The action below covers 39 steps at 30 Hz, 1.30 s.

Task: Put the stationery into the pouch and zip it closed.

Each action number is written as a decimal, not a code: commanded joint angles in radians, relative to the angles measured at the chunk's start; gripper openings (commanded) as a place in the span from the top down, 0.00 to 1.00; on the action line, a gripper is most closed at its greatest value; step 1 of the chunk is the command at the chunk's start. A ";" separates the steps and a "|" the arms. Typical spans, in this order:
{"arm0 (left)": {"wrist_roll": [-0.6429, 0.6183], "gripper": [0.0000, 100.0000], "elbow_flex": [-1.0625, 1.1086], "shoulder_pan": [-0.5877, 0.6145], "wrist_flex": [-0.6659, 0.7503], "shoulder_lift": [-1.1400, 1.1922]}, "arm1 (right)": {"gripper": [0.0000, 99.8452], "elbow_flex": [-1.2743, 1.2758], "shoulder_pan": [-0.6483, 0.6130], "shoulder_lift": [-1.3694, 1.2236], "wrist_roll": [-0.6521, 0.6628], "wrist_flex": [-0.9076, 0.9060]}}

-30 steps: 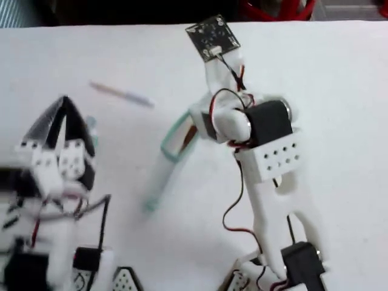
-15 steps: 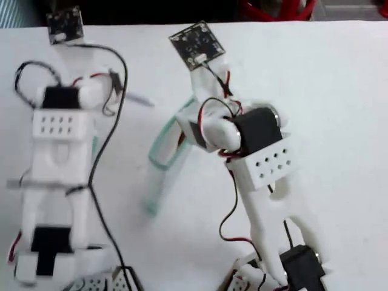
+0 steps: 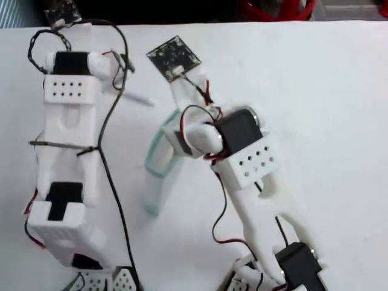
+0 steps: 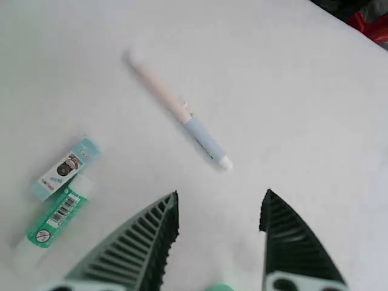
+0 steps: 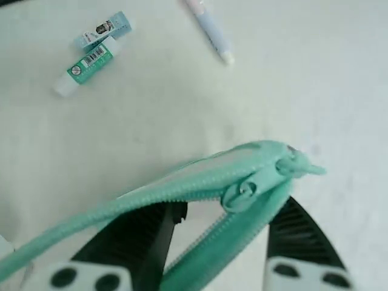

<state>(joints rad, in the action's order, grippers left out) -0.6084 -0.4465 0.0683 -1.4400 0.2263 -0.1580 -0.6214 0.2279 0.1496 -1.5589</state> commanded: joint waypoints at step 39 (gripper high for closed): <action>-0.201 0.77 -0.868 0.010 0.043 0.865 | 0.80 0.038 -0.010 0.010 -0.002 -0.012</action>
<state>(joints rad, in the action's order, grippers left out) -0.8032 -1.1523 0.1143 -1.3571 1.0764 -0.1274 -0.6199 0.2401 0.1496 -1.5666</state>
